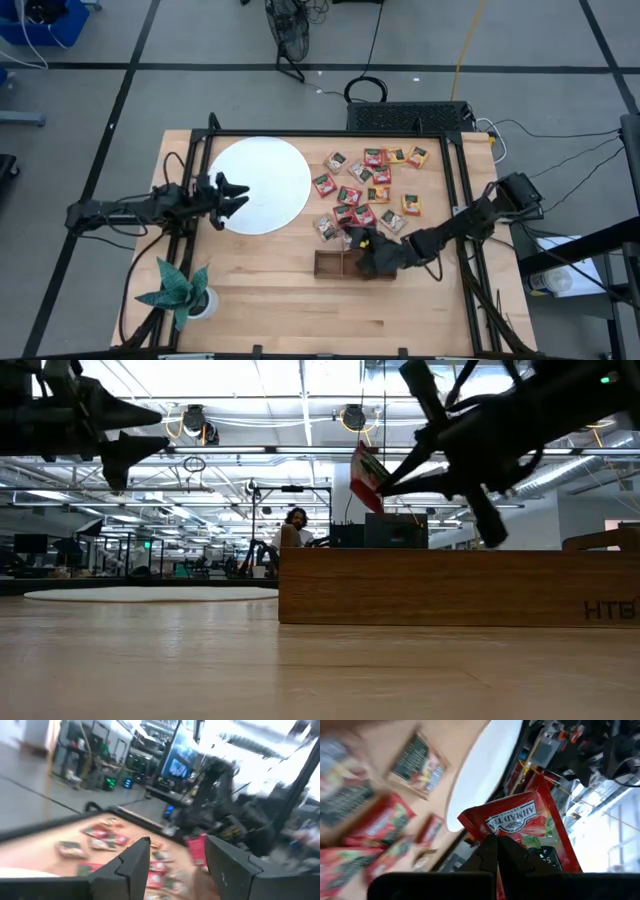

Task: Pick & Place Tea
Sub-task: Put the red tea bag into the left section of the wooden organizer

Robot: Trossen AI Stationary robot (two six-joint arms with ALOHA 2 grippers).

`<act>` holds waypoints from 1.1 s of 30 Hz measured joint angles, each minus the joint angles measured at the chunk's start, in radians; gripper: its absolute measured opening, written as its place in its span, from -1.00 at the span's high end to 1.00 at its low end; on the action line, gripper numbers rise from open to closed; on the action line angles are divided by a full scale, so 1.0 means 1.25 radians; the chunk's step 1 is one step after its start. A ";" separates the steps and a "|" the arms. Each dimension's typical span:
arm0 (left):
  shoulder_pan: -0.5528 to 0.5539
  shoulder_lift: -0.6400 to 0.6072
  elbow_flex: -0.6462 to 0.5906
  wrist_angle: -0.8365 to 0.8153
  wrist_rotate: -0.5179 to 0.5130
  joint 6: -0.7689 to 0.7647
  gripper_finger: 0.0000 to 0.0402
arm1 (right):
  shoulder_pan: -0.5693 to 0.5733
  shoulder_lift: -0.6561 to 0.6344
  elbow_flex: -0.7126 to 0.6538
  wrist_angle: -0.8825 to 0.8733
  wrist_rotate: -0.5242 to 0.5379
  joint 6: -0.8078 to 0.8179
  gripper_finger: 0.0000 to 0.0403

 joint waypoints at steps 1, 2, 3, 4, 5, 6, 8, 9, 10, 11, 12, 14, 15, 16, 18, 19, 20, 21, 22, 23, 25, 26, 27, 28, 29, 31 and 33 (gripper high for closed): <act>0.000 0.034 0.000 0.050 0.004 -0.045 0.05 | -0.012 0.000 -0.003 0.022 -0.005 -0.019 1.00; 0.000 0.074 0.000 0.099 0.007 -0.086 0.05 | -0.024 0.000 -0.004 0.039 -0.012 -0.031 1.00; 0.000 0.120 0.000 0.149 0.008 -0.115 0.05 | -0.035 0.000 -0.005 0.049 -0.020 -0.034 1.00; -0.001 0.168 0.000 0.197 0.010 -0.126 0.05 | -0.046 0.000 -0.005 0.060 -0.027 -0.036 1.00; -0.003 0.220 0.006 0.228 0.010 -0.119 0.05 | -0.056 0.000 -0.005 0.070 -0.040 -0.036 1.00; -0.007 0.275 0.017 0.252 0.010 -0.102 0.05 | -0.066 0.000 -0.005 0.081 -0.045 -0.037 1.00; -0.016 0.391 0.052 0.294 0.010 -0.068 0.05 | -0.085 0.000 -0.005 0.085 -0.067 -0.039 1.00; -0.020 0.454 0.079 0.308 0.010 -0.052 0.05 | -0.093 0.000 -0.005 0.084 -0.082 -0.037 1.00; -0.023 0.514 0.113 0.317 0.011 -0.034 0.04 | -0.100 0.000 -0.005 0.085 -0.082 -0.033 1.00; -0.027 0.573 0.150 0.314 0.011 -0.012 0.03 | -0.107 0.000 -0.005 0.085 -0.083 -0.029 1.00; -0.031 0.635 0.192 0.310 0.012 0.011 0.00 | -0.113 0.000 -0.005 0.087 -0.082 -0.029 1.00; -0.035 0.746 0.286 0.306 0.022 0.048 -0.07 | -0.123 0.000 -0.005 0.087 -0.082 -0.028 1.00; -0.035 0.796 0.335 0.293 0.033 0.060 -0.12 | -0.127 0.000 -0.005 0.087 -0.082 -0.028 1.00; -0.035 0.839 0.384 0.269 0.039 0.064 -0.16 | -0.131 0.000 -0.005 0.087 -0.082 -0.028 1.00; -0.035 0.923 0.484 0.193 0.051 0.063 -0.25 | -0.137 0.000 -0.005 0.088 -0.082 -0.027 1.00; -0.035 0.963 0.532 0.148 0.053 0.063 -0.28 | -0.140 0.000 -0.005 0.087 -0.082 -0.027 1.00; -0.035 0.999 0.577 0.101 0.053 0.064 -0.31 | -0.142 0.000 -0.005 0.087 -0.082 -0.027 1.00; -0.035 1.031 0.615 0.065 0.053 0.066 -0.33 | -0.144 0.000 -0.005 0.087 -0.082 -0.026 1.00; -0.035 1.062 0.654 0.038 0.052 0.068 -0.34 | -0.146 0.000 -0.005 0.087 -0.082 -0.022 1.00; -0.034 1.089 0.688 0.021 0.051 0.072 -0.34 | -0.146 0.000 -0.005 0.087 -0.082 -0.017 1.00; -0.033 1.128 0.740 -0.011 0.051 0.092 -0.35 | -0.146 0.000 -0.005 0.087 -0.082 -0.006 1.00; -0.032 1.144 0.763 -0.021 0.050 0.104 -0.35 | -0.146 0.000 -0.005 0.087 -0.082 -0.006 1.00; -0.032 1.155 0.781 -0.032 0.044 0.115 -0.35 | -0.146 0.000 -0.005 0.087 -0.082 -0.006 1.00; -0.032 1.161 0.795 -0.050 0.032 0.124 -0.35 | -0.146 0.000 -0.005 0.087 -0.081 -0.006 1.00; -0.032 1.166 0.807 -0.064 0.018 0.132 -0.35 | -0.146 0.000 -0.005 0.087 -0.082 -0.006 1.00; -0.032 1.170 0.819 -0.072 -0.009 0.147 -0.35 | -0.146 0.000 -0.005 0.087 -0.081 -0.003 1.00; -0.028 1.170 0.819 -0.082 -0.028 0.150 -0.35 | -0.146 0.000 -0.005 0.087 -0.081 -0.003 1.00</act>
